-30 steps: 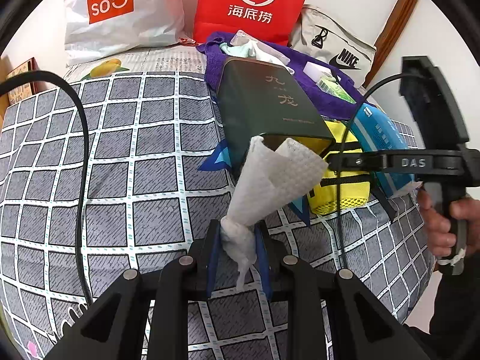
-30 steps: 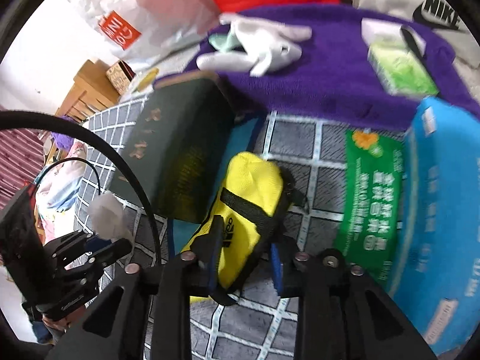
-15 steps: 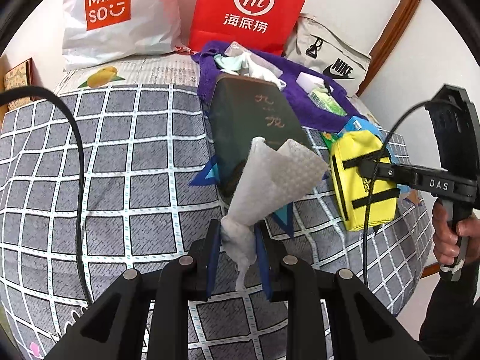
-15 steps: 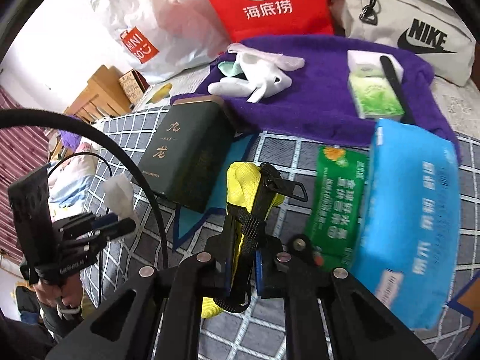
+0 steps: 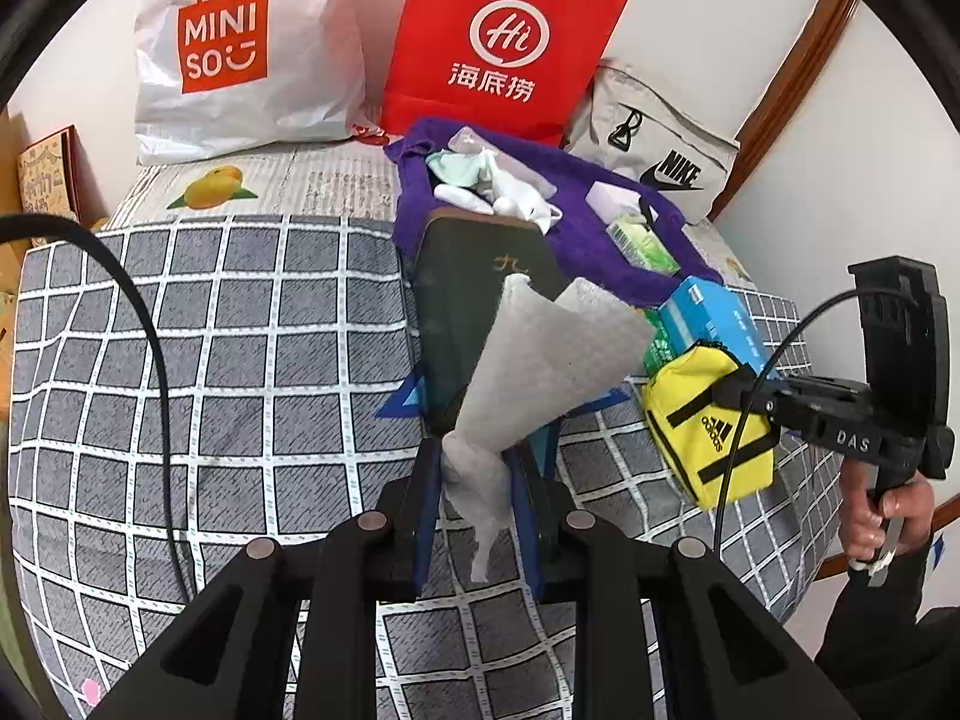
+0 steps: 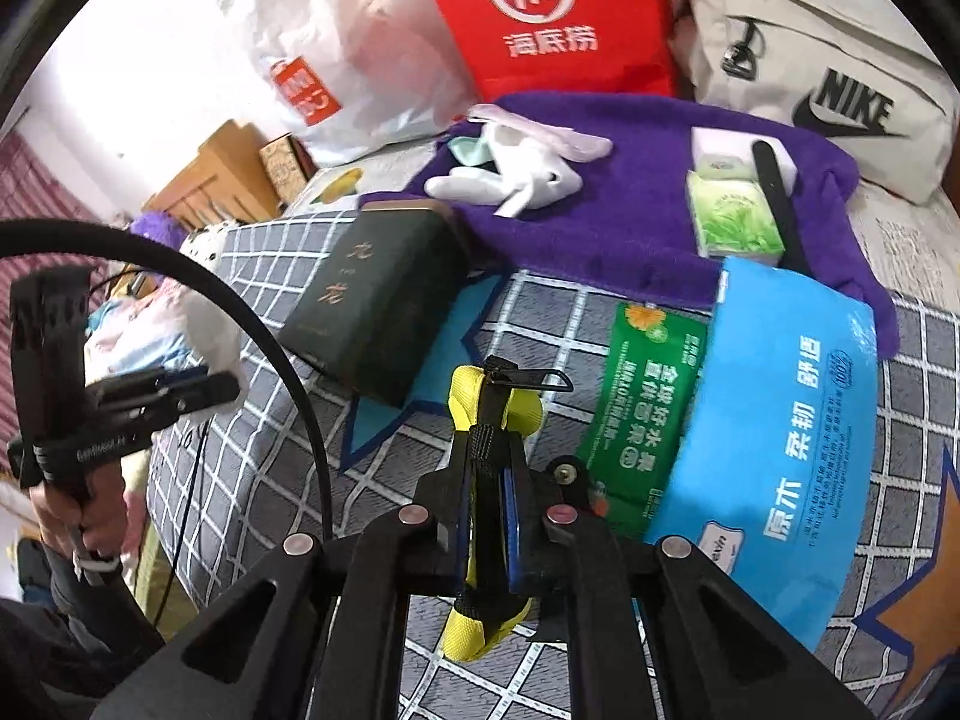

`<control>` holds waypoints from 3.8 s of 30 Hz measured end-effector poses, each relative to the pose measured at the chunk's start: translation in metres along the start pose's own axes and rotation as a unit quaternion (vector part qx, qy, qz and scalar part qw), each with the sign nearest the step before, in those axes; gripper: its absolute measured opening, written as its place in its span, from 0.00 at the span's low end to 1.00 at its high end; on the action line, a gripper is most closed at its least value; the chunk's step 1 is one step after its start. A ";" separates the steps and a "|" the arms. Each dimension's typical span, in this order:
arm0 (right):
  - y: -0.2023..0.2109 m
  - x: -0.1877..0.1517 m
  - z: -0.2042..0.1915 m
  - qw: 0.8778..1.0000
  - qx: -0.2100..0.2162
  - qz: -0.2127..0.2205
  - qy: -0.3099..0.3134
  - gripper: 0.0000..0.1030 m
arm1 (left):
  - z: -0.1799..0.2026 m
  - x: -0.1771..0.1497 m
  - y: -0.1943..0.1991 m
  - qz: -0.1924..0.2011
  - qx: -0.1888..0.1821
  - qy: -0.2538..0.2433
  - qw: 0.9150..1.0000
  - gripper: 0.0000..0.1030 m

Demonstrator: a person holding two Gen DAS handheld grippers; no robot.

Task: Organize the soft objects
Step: 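Carry the pouch in the right tool while the left tool carries the cloth over the towel, then open the right tool to drop the pouch on the towel while the left tool releases the cloth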

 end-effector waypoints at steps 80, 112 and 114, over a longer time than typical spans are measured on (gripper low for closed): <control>-0.070 0.148 0.130 0.998 -0.041 0.005 -0.046 0.50 | 0.093 0.174 -0.182 -0.077 -0.072 -0.073 0.992 0.21; 0.034 0.085 0.130 0.992 -0.089 0.071 -0.048 0.55 | 0.100 0.148 -0.198 -0.118 0.004 -0.077 0.990 0.53; 0.039 0.078 0.123 0.993 -0.087 0.072 -0.046 0.55 | 0.100 0.147 -0.183 -0.107 0.003 -0.077 0.991 0.54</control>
Point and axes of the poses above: each gripper's, at about its wrist camera, not at the fingertips, and y roughly against the way its jaws point, z to its right, x to its top, the point moved 9 cm from there along -y, roughly the way its jaws point, and after that the axes turned 7 degrees about z, right-handed, at the moved point
